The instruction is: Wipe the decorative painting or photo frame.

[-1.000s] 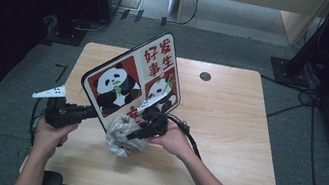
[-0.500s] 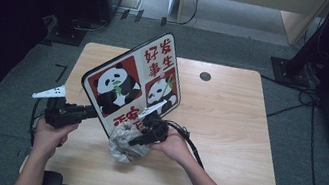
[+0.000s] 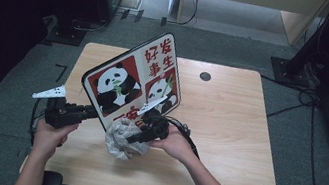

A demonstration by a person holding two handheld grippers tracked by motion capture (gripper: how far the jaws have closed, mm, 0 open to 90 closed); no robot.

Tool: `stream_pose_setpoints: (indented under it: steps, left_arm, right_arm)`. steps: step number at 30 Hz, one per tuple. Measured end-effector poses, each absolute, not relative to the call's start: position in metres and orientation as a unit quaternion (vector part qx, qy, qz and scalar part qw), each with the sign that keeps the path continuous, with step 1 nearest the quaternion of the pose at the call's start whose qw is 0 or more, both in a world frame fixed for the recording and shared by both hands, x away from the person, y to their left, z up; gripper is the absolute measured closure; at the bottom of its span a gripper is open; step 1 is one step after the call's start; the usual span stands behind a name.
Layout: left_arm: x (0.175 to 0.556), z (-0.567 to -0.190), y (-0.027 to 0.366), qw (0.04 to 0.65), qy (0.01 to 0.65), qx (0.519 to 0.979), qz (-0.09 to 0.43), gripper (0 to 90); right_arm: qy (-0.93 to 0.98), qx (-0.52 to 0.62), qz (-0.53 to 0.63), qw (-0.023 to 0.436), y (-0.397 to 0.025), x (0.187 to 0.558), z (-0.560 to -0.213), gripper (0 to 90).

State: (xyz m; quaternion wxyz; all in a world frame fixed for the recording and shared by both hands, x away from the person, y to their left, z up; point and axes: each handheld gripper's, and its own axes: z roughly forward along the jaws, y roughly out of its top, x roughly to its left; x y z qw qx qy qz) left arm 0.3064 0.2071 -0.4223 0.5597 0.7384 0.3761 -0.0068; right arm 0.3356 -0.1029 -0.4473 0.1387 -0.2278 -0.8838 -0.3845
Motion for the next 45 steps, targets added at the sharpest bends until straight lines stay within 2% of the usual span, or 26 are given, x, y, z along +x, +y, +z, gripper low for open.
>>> stream_pose_setpoints:
  steps: [11,25,45]
  left_arm:
    - [0.306,-0.421,0.211,0.557,0.385,0.736,0.003,63.2]
    - [0.296,-0.422,0.223,0.552,0.393,0.735,0.016,65.8]
    - [0.281,-0.425,0.243,0.554,0.418,0.72,0.028,65.9]
  right_arm:
    - [-0.874,-0.228,-0.408,0.135,-0.101,0.343,-0.4,66.0]
    - [-0.874,-0.196,-0.428,0.122,-0.071,0.344,-0.32,65.9]
    - [-0.876,-0.143,-0.446,0.115,-0.014,0.335,-0.255,65.6]
